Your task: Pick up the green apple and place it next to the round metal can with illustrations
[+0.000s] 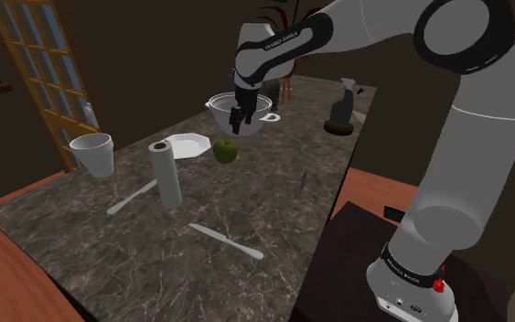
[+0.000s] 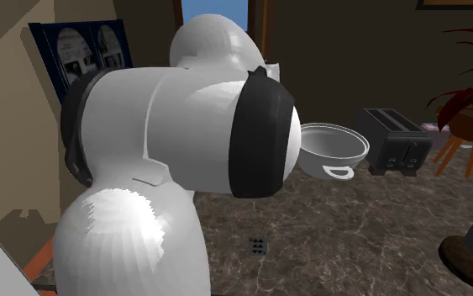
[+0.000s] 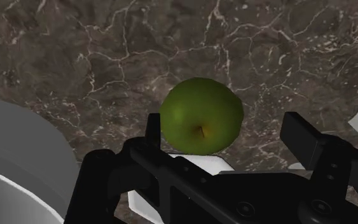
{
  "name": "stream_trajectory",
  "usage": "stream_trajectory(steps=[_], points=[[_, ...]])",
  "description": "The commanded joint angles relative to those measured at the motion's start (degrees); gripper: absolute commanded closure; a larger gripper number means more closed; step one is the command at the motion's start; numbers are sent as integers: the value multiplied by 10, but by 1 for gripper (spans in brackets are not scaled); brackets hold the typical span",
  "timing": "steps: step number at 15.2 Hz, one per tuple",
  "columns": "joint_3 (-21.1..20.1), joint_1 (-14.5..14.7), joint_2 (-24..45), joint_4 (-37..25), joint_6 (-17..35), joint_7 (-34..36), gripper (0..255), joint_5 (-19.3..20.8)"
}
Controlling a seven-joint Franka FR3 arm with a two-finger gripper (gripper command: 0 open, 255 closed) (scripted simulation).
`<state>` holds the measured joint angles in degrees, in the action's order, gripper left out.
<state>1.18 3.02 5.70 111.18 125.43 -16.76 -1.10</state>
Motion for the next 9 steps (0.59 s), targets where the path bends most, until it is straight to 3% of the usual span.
stream_trajectory(steps=[1,4,9], points=[[-4,3,40,-35,10,-9,0,-2],[-8,5,98,-95,14,-22,0,-4],[-9,5,119,-86,44,-23,0,-4]])
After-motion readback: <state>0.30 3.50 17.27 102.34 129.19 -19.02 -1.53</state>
